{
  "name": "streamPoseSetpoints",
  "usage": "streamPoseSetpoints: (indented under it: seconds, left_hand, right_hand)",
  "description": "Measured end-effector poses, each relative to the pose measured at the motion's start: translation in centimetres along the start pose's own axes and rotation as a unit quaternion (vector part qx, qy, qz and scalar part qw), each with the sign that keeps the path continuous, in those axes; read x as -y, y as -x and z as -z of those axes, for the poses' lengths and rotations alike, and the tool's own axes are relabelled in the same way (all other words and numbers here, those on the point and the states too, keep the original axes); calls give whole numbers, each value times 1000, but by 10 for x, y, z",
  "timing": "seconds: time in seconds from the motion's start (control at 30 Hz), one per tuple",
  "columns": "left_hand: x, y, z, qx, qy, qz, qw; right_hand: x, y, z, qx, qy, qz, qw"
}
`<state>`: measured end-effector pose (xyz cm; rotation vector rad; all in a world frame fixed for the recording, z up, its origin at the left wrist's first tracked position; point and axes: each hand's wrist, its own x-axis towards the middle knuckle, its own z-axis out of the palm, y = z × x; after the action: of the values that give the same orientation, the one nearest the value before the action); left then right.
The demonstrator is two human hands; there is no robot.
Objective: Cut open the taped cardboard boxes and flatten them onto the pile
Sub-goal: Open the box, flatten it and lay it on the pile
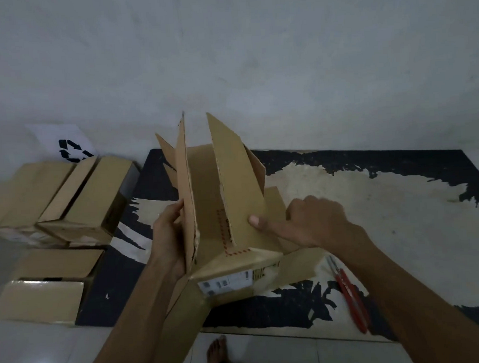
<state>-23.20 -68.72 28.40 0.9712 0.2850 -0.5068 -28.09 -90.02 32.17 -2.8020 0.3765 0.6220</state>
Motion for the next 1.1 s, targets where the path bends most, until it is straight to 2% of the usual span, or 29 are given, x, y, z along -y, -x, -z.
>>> streamPoseSetpoints:
  seconds: [0.1, 0.17, 0.27, 0.33, 0.4, 0.43, 0.5, 0.57, 0.67, 0.7, 0.77, 0.8, 0.87, 0.93, 1.0, 1.03, 1.1]
  left_hand:
    - [2, -4, 0, -6, -5, -6, 1000]
    - [1, -7, 3, -8, -28, 11, 1000]
    - [1, -16, 11, -44, -48, 8, 998]
    - [1, -24, 12, -73, -76, -22, 994]
    - [0, -30, 11, -92, -93, -58, 990]
    - [-1, -32, 9, -104, -99, -75, 987]
    - [-4, -36, 5, -133, -146, -110, 974]
    - [-10, -35, -1, -112, -228, -145, 956]
    - [-24, -20, -4, -18, -313, -151, 937]
    - [-28, -14, -5, 30, -336, -152, 929]
    - [-34, -9, -8, 83, -417, -171, 889]
    - [-34, -15, -8, 58, -465, -197, 861]
    - [-30, -36, -4, -60, -526, -269, 805]
    - [-30, -59, 2, -159, -527, -310, 775]
    - [-32, -83, 11, -204, -522, -291, 776]
    - [-31, -97, 18, -217, -520, -271, 780]
    - [-26, -124, 38, -241, -503, -220, 800]
  right_hand:
    - [1, 8, -14, 96, -84, -4, 992]
    - [5, 7, -24, 127, -145, -4, 981]
    - [8, 2, -33, 81, -248, 15, 965]
    - [5, 3, -34, 46, -409, 79, 908]
    - [-5, 1, -38, 37, -511, 128, 849]
    - [-9, -2, -41, 48, -531, 155, 832]
    - [-11, -11, -47, 63, -499, 195, 842]
    - [-9, -21, -51, 18, -512, 172, 841]
    - [-4, -40, -50, -156, -583, 26, 797]
    - [-5, -51, -51, -191, -570, 0, 799]
    - [-7, -72, -49, -210, -548, -22, 810]
    - [-7, -83, -48, -204, -543, -26, 814]
    - [-8, -108, -48, -182, -560, -41, 807]
    - [-6, -126, -44, -192, -611, -72, 765]
    - [-9, -139, -41, -269, -627, -97, 725]
    - [-12, -145, -40, -319, -600, -106, 726]
    - [-17, -155, -42, -355, -528, -112, 764]
